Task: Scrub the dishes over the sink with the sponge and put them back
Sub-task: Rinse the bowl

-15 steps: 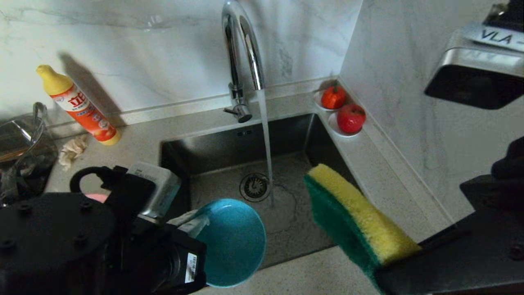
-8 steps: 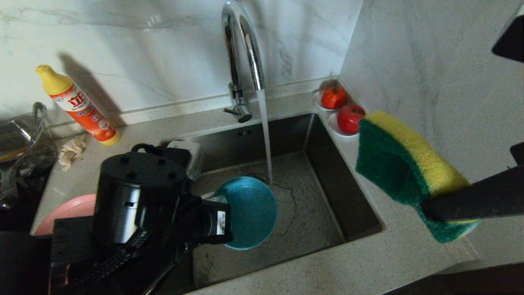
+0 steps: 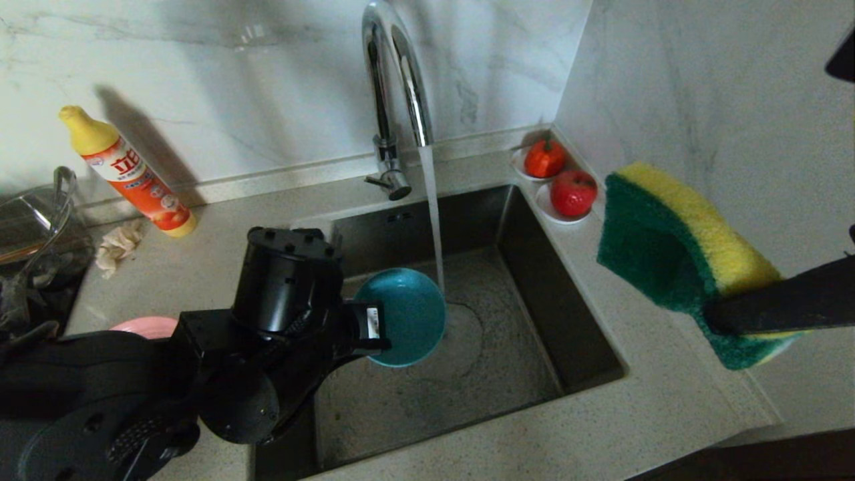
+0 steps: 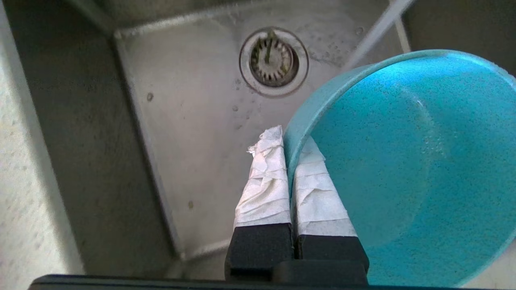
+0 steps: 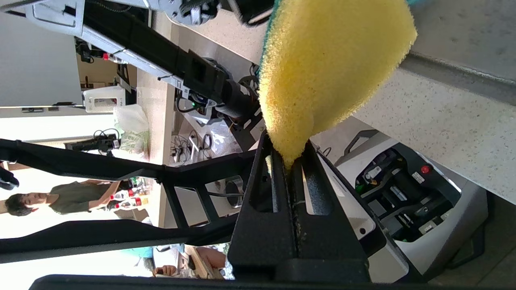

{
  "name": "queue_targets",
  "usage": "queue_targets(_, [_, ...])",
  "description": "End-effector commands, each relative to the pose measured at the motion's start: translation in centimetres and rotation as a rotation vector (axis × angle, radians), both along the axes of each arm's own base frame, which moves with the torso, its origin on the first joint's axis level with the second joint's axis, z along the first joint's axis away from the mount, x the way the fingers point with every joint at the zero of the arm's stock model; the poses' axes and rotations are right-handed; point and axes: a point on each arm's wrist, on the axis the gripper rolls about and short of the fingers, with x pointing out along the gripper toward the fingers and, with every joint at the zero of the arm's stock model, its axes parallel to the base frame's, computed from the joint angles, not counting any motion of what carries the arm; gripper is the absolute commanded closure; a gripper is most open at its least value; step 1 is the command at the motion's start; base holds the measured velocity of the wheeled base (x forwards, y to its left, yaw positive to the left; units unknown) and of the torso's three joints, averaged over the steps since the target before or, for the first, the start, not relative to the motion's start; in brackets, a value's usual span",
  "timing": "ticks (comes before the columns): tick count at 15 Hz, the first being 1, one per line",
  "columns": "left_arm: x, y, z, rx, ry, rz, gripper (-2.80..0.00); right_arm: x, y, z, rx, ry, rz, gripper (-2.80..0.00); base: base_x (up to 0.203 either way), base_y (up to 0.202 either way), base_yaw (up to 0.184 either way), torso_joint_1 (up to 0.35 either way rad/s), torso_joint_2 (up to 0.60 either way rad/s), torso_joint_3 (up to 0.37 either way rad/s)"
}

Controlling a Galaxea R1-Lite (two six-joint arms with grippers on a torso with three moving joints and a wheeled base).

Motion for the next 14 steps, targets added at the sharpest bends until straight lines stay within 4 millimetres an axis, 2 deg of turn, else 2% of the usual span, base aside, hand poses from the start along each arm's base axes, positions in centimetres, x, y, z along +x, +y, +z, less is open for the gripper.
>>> queue_targets(1, [1.4,-0.4,-0.1,-0.02,-0.019,0.027,0.0,0.3,0.3,-0.3,-0.011,0.017,0.002,0.0,0.0,0.0,0.0,0.0,0.0,0.0])
queue_targets(9, [4.9,-2.9,-0.3,-0.057,-0.044,0.053,0.0,0.5,0.1,-1.4,-0.02,0.033,-0.013,0.0,0.0,0.0,0.0,0.0,0.0,0.0])
queue_targets(14, [6.2,-2.5,0.5,-0.083,-0.071,0.09,0.0,0.2,-0.1,-0.9,0.029,-0.016,-0.012,0.0,0.0,0.0,0.0,0.0,0.0,0.0])
